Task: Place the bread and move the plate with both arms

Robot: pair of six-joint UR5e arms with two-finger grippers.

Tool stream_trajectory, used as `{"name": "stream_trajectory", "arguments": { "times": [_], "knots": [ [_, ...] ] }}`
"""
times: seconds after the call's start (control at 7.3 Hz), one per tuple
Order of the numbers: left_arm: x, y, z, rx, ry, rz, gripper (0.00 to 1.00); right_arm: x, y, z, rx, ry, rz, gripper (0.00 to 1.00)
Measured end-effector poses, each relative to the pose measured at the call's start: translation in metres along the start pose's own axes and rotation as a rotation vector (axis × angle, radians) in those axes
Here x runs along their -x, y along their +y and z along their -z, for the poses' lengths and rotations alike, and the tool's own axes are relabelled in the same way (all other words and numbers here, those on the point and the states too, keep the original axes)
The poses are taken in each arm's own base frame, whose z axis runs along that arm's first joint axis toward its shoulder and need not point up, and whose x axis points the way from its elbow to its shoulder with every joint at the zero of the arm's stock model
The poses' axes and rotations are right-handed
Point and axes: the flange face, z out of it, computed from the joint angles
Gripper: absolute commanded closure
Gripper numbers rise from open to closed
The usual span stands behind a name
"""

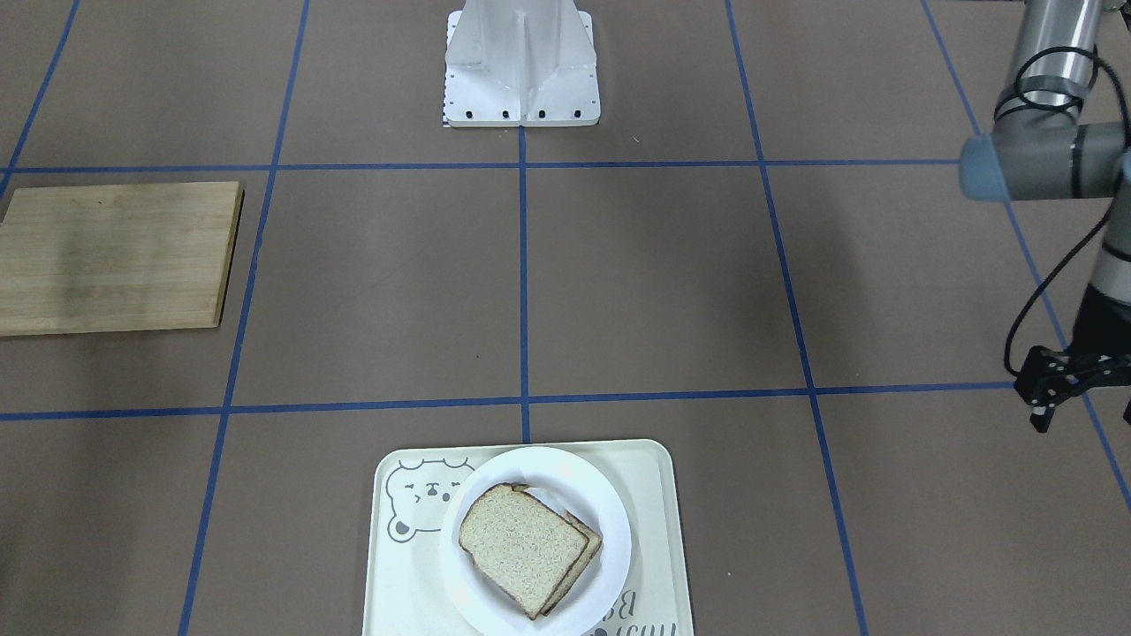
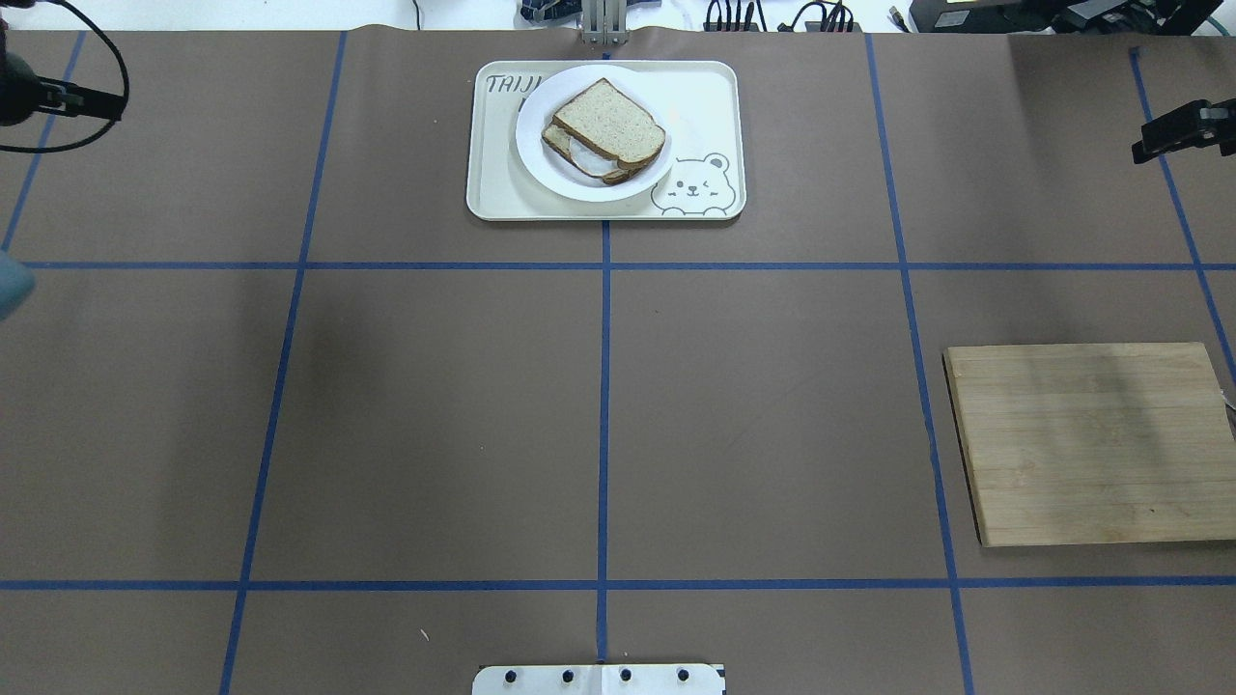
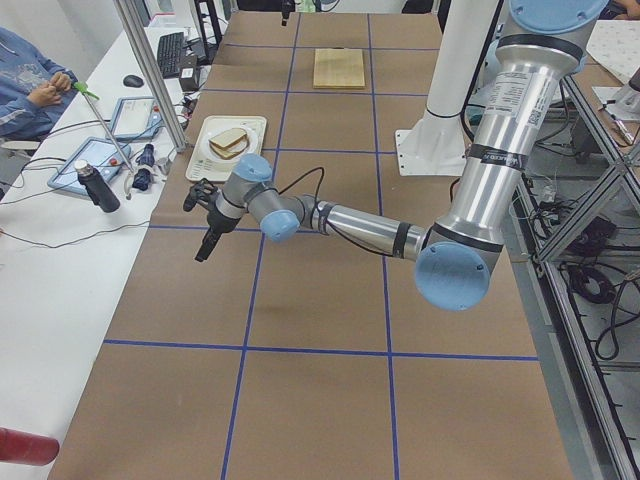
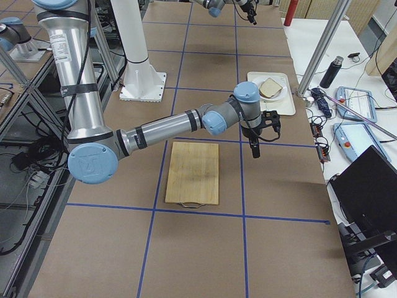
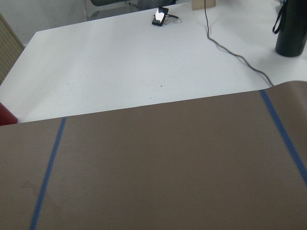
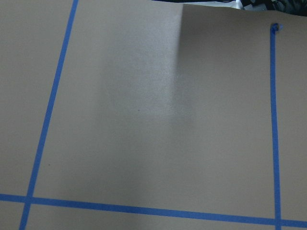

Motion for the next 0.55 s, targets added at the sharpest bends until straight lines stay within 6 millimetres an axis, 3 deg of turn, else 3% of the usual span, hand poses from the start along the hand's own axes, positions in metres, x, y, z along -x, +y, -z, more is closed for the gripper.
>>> {"name": "stream_trajectory", "arguments": {
  "times": [0.14, 0.41, 0.55],
  "knots": [
    [0.027, 0.002, 0.026, 0.114, 0.084, -0.007, 0.02, -0.008, -0.005, 0.005, 0.037, 0.021, 0.021, 0.0],
    [0.082, 0.035, 0.057, 0.272, 0.142, -0.13, 0.02, -0.022, -0.007, 0.017, 0.133, 0.04, 0.016, 0.0],
    [0.098, 0.052, 0.067, 0.327, 0.146, -0.159, 0.02, -0.025, -0.002, 0.018, 0.177, 0.015, -0.008, 0.0]
  ]
}}
